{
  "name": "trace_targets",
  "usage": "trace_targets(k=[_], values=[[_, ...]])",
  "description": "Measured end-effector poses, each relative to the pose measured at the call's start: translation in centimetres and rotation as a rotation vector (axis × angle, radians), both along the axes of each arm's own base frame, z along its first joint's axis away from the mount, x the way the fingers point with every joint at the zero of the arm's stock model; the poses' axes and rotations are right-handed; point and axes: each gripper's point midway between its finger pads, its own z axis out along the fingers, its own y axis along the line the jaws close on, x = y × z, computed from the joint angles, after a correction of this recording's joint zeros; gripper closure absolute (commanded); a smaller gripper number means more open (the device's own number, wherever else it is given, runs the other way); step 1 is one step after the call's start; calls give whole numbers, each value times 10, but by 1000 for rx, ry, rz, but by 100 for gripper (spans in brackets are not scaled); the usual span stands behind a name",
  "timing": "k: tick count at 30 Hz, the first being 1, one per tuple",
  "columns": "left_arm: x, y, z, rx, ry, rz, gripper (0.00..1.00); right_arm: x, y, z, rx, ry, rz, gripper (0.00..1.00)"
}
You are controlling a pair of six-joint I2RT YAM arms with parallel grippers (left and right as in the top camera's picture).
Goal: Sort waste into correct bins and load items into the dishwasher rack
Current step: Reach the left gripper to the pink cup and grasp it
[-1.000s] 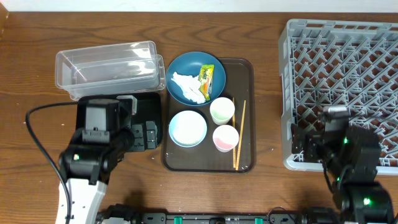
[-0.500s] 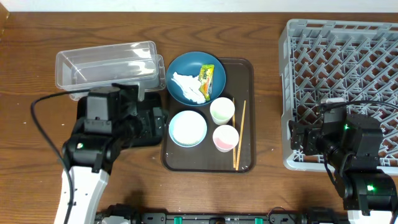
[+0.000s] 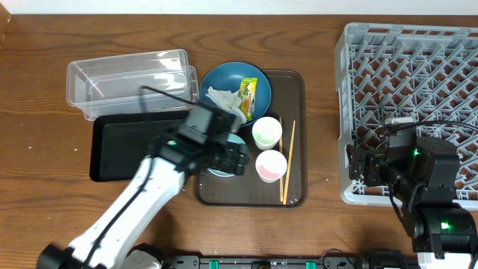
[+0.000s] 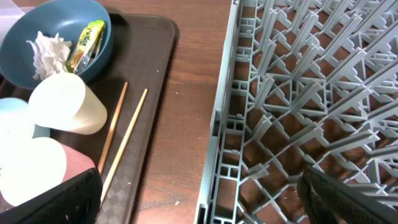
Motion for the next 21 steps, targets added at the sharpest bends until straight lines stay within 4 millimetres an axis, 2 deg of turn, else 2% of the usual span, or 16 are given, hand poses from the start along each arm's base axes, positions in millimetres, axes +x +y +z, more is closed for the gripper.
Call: trace_targets(k=[7, 11, 16, 21], values=[[-11, -37, -37, 29, 62, -87, 49, 0, 0, 0, 0, 0, 0, 1], [-17, -45, -54, 50, 102, -100, 67, 0, 0, 0, 0, 0, 0, 1], [-18, -47, -61, 58, 120, -95, 94, 0, 0, 0, 0, 0, 0, 1], [-19, -46, -59, 57, 128, -80, 94, 0, -2, -1, -9, 5, -10, 1]])
